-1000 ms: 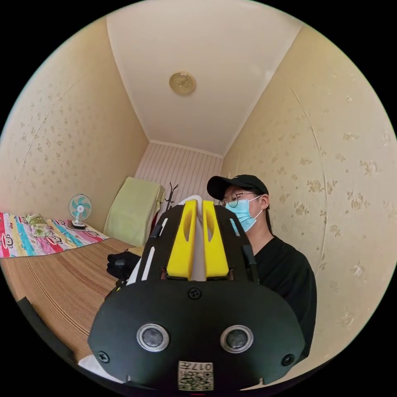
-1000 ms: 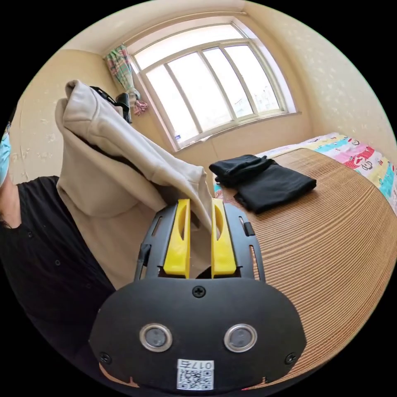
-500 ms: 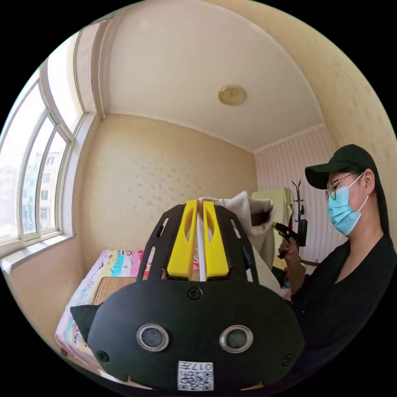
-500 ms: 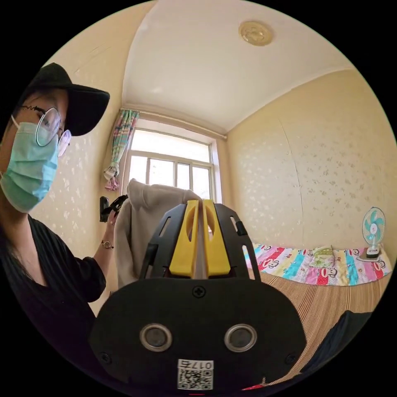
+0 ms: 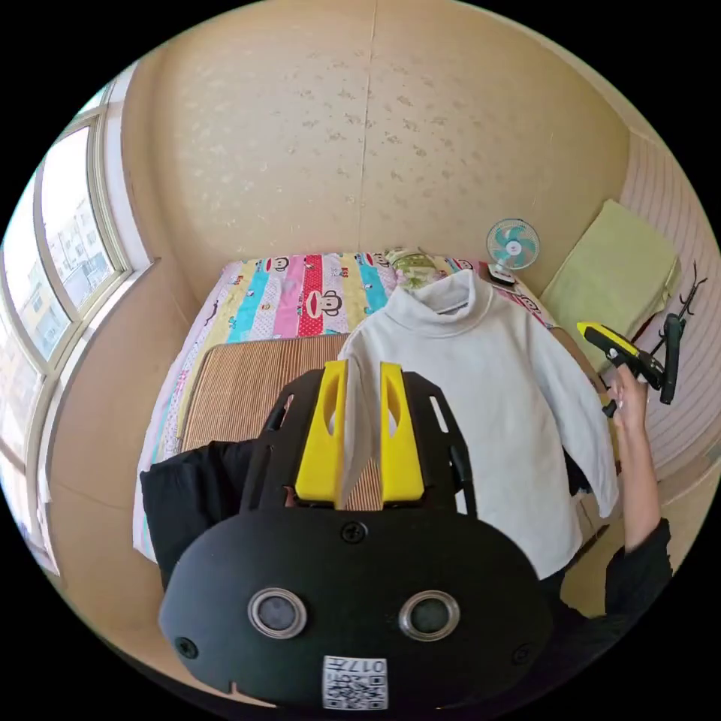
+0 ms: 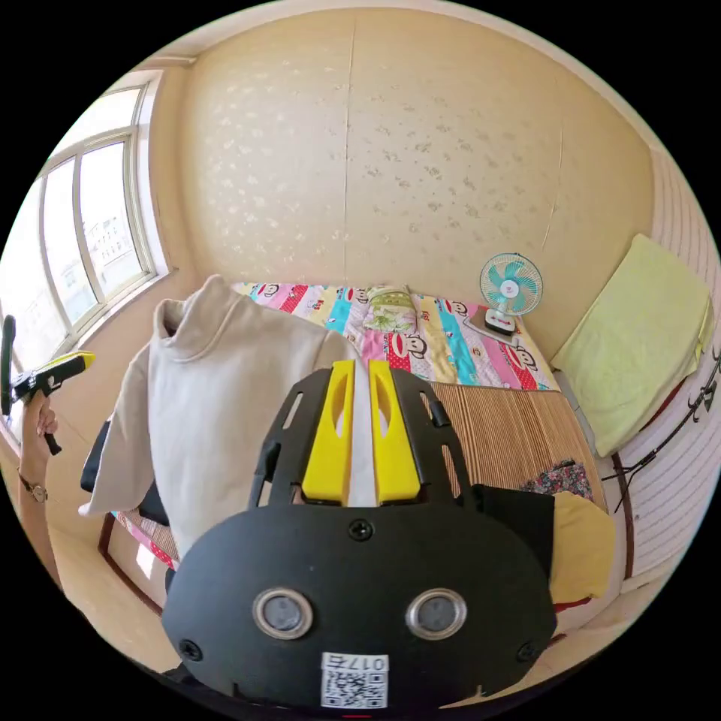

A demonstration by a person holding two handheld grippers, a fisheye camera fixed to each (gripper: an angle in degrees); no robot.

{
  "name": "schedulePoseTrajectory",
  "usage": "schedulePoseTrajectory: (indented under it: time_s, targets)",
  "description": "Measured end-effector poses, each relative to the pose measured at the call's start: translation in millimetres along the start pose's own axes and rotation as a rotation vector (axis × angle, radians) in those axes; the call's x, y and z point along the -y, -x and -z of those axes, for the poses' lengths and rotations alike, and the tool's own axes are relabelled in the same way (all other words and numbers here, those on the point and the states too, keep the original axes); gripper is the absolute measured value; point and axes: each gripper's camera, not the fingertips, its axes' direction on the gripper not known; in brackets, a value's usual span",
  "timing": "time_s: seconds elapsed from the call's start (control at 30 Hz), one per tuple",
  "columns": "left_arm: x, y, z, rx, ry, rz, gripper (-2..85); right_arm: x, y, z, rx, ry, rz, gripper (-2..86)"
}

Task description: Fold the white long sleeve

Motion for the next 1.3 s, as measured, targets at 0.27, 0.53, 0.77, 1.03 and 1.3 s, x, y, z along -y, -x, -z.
schedulePoseTrajectory:
  time_s: [0.27, 0.53, 0.77, 1.03, 1.3]
  targets:
    - [-193.5, -16.2, -234.0, -0.217, 0.342, -0.077, 8.8, -242.6, 26.8, -151.7, 0.180, 0.263, 0.197, 8.6]
    - [-337.0, 72.6, -274.7, -0.475, 0.287, 0.444, 9.6, -416.8, 12.4, -219.4, -0.005, 0.405, 0.278, 4.5]
    - [-351.5, -2.4, -279.7, -0.661, 0.330, 0.312, 7.4, -424.0, -16.7, -231.3, -0.062, 0.393, -0.038, 2.6]
    - [-360.3, 65.0, -190.5, -0.886, 0.169, 0.428, -0.6, -422.4, -38.6, -212.2, 0.075, 0.458, 0.027, 2.2]
    - [-460.0, 149.5, -31.5, -0.579, 0.147, 0.399, -0.1, -484.6, -31.6, -142.3, 0.190, 0.570, 0.109, 2.1]
